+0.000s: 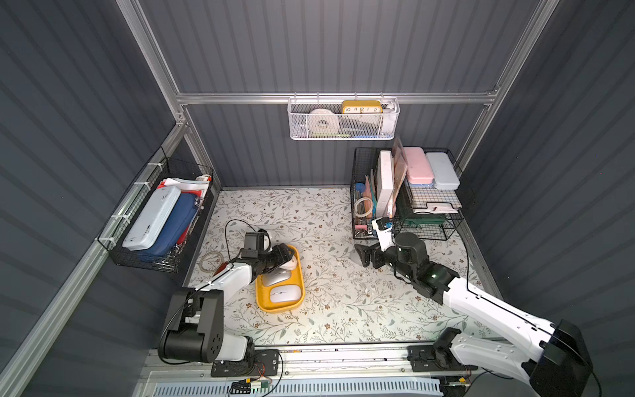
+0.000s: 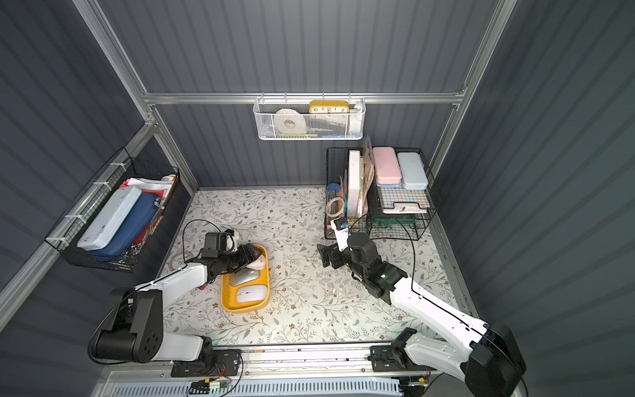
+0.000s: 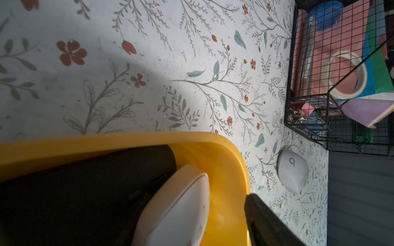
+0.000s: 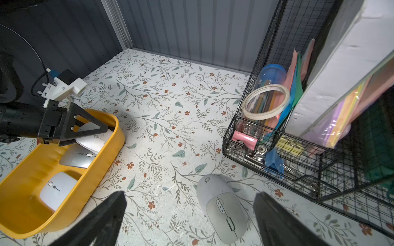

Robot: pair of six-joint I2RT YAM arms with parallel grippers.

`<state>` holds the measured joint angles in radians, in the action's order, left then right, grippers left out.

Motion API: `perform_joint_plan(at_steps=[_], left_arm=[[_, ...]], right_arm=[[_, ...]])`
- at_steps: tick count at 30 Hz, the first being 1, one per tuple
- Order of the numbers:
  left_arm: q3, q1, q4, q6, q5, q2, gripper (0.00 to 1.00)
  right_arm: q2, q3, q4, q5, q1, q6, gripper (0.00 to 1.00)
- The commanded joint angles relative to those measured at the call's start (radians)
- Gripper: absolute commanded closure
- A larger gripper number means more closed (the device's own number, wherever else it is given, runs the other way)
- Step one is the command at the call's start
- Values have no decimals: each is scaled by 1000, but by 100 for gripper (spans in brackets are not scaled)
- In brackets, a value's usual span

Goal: Put the mouse in the storage box
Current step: Place the mouse in the storage box, then adjust the mouse at the center of the board.

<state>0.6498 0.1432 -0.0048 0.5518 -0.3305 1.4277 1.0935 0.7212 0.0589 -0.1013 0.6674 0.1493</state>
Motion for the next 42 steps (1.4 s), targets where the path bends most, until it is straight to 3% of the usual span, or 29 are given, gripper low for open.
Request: perform_joint_plan(at_steps=[1, 5, 8, 14, 21, 25, 33, 42], left_arm=[[17, -4, -52, -13, 30, -34, 22], [41, -4, -132, -2, 97, -99, 11], [65, -4, -215, 15, 182, -164, 8], [119, -4, -332, 10, 215, -310, 6], [145, -4, -436, -56, 200, -453, 5], [115, -3, -382, -57, 89, -544, 3], [139, -4, -408, -112, 2, -557, 2], [130, -4, -397, -113, 2, -548, 1]], right_arm=[[13, -2, -10, 0, -4, -2, 1], [30, 12, 5, -14, -3, 5, 1], [56, 28, 29, -17, -3, 8, 1], [128, 72, 97, -66, -4, 31, 1], [245, 140, 230, -80, -39, 53, 1], [354, 221, 344, -21, -77, 63, 1], [497, 280, 372, 37, -103, 60, 1], [565, 279, 324, 76, -131, 55, 1]])
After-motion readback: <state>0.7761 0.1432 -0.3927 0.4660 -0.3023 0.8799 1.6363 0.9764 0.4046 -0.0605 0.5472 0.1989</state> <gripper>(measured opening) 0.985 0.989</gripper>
